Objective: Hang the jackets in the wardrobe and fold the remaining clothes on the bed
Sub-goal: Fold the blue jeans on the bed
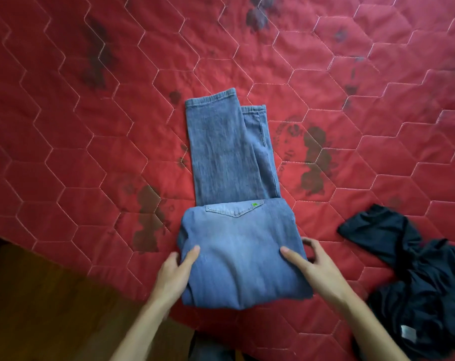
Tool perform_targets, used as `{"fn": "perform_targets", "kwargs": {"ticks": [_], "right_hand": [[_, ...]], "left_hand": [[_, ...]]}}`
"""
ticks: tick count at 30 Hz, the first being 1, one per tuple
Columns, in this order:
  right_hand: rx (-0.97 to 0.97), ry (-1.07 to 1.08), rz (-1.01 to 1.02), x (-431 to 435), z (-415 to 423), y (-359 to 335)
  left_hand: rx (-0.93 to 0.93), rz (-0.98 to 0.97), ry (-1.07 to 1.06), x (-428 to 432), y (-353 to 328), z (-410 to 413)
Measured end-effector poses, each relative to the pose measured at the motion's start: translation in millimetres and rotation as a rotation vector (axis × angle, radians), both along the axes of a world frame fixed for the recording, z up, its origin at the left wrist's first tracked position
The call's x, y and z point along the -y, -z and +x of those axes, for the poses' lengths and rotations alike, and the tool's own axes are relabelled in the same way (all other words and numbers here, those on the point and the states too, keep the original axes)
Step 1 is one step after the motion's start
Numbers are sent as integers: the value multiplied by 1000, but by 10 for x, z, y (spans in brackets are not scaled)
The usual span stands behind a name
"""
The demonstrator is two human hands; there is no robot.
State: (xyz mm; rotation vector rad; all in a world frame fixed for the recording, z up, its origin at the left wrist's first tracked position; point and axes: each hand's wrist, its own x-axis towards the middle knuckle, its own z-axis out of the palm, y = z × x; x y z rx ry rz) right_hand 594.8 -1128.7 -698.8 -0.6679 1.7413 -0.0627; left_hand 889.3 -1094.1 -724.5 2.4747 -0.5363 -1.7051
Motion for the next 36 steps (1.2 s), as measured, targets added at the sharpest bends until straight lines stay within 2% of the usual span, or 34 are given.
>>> {"fn": "perform_targets", "kwargs": {"ticks": [3, 6, 8, 10, 12, 14, 16, 18, 21, 23, 26, 30, 33, 36], "right_hand": [[108, -1, -146, 471, 2, -289], [304, 10, -188, 1000, 64, -373], [340, 99, -207, 1313, 161, -294], [400, 230, -268, 1609, 238, -168], [390, 266, -342, 1874, 361, -114], [285, 99, -400, 2032, 448, -10], [63, -72, -457, 2109, 513, 193], [-66, -85, -454, 2128, 605, 373], [-65, -15, -358, 2127, 679, 519], [-74, -24, -307, 2120, 652, 528], [28, -32, -190, 2000, 560, 401], [164, -55, 44, 1469, 418, 318], [122, -56, 123, 927, 357, 311], [137, 99, 117, 544, 402, 253]], "left_hand": [[-76, -133, -85, 429, -133, 149], [-157, -291, -113, 976, -277, 283], [-128, -414, -158, 1293, -335, 318], [-19, -488, -178, 1563, -307, 299], [6, -523, -197, 1817, -213, 260], [19, -541, -136, 2036, -70, 231], [106, -498, 15, 2179, 117, 218], [173, -420, 32, 2250, 270, 187], [141, -410, -31, 2329, 375, 168], [107, -376, 15, 2358, 357, 180], [-18, -273, 63, 2231, 345, 189], [-64, -73, 190, 1633, 376, 154], [-36, 32, 237, 1094, 377, 128], [-232, -6, 115, 780, 304, 82]]}}
